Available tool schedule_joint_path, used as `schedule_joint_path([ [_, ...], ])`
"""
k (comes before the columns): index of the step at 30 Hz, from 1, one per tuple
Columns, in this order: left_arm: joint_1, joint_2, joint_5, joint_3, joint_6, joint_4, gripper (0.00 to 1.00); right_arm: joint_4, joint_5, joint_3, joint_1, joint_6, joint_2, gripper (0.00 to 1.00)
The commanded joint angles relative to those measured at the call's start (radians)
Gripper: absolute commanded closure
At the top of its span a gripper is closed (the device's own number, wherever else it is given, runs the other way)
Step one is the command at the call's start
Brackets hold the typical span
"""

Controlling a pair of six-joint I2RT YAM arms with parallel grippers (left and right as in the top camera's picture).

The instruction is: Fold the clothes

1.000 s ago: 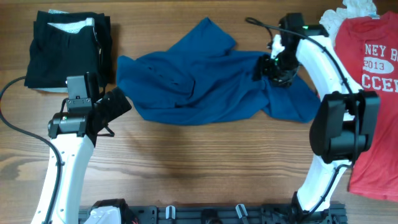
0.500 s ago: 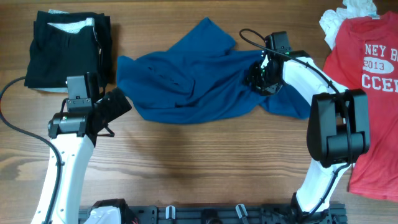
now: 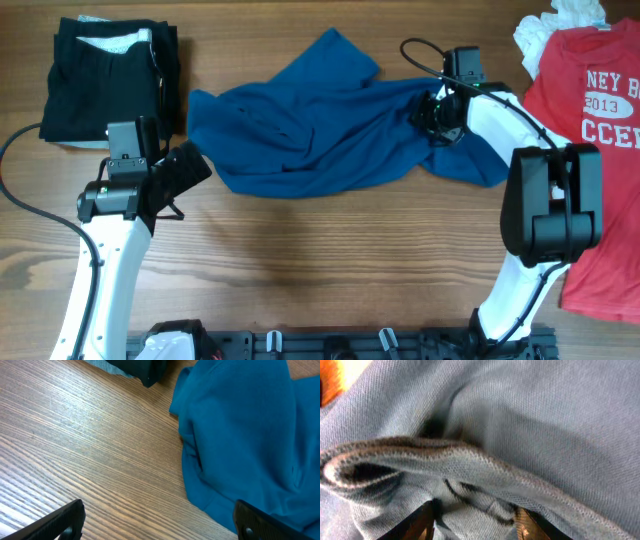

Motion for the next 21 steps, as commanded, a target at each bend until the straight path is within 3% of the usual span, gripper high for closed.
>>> schedule_joint_path([
  [1, 0.005, 0.003, -0.013, 0.015, 0.021, 0.002, 0.06, 0.037, 0.058, -0.013, -0.003, -0.027, 0.01, 0.52],
  [3, 0.005, 0.003, -0.013, 0.015, 0.021, 0.001, 0.06, 0.054, 0.058, -0.013, -0.003, -0.026, 0.01, 0.66],
  [6, 0.005, 0.003, -0.013, 0.015, 0.021, -0.005, 0.05, 0.046, 0.047, -0.013, -0.003, -0.027, 0.01, 0.96],
  [10, 0.005, 0.003, -0.014, 0.015, 0.024, -0.013, 0.05, -0.011, 0.047, -0.005, -0.019, -0.051, -0.076, 0.96],
  [18, 0.005, 0.003, -0.013, 0.015, 0.045, -0.021, 0.05, -0.257, 0.065, 0.01, -0.071, -0.104, -0.436, 0.96],
  [21, 0.004, 0.003, -0.013, 0.015, 0.047, -0.043, 0.06, -0.31, 0.1, 0.01, -0.071, -0.116, -0.469, 0.96],
])
